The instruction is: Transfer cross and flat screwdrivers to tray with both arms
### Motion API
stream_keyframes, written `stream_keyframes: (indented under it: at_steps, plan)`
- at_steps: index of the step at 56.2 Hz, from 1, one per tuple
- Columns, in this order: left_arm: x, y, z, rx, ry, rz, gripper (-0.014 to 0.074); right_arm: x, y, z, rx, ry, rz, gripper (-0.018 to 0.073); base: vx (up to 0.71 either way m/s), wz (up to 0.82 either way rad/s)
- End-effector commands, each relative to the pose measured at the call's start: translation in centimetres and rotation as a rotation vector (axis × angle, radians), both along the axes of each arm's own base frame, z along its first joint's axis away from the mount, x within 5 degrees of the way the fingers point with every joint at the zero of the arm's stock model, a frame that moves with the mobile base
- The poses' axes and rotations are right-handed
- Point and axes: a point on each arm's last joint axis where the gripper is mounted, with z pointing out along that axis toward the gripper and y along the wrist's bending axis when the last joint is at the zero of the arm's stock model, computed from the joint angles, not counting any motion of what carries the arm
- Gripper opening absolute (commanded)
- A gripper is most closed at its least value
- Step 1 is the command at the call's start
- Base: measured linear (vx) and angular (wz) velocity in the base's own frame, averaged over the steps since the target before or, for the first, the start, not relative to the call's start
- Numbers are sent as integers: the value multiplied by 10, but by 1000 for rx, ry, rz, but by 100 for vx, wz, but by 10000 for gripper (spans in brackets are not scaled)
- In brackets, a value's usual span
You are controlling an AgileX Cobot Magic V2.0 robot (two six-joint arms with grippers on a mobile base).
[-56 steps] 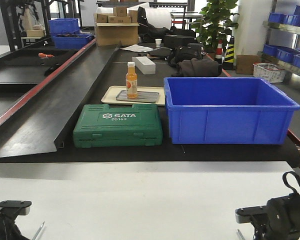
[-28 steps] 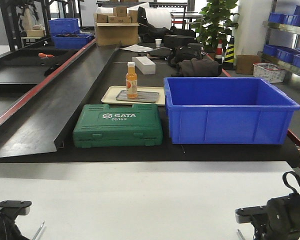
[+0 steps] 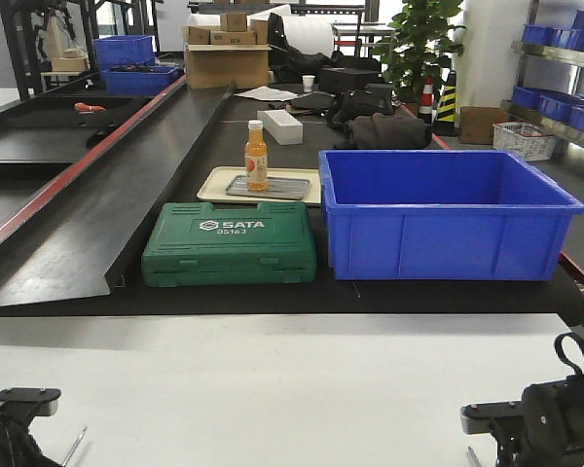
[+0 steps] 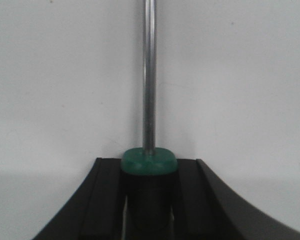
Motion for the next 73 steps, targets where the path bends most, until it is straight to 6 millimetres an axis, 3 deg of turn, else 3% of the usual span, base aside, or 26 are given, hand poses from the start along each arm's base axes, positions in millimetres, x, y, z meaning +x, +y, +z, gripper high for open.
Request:
stream_keyframes:
  at_steps: [1,11,21,36,44,58,73]
  plan:
    - [7,-2,52,-7,-201,28,2,7,0,35,16,-117,-6,-13,0,0]
    - [0,-2,101,-2,-351,34,2,10,0,86,28,-266,-5,-11,0,0]
    - [-19,-2,152,-1,-491,32,2,-2,0,146,44,-436,-6,-11,0,0]
    - [-68,-2,248,11,-851,52,2,-55,-4,244,76,-771,-7,-11,0,0]
    - [-104,-2,291,3,-1024,74,3,-88,-6,282,87,-918,-3,-11,0,0]
    - [-166,-4,338,-14,-1234,95,3,-131,-10,317,90,-1064,8,-11,0,0]
    - [-198,-4,355,-16,-1325,94,3,-143,-11,326,84,-1107,11,-11,0,0]
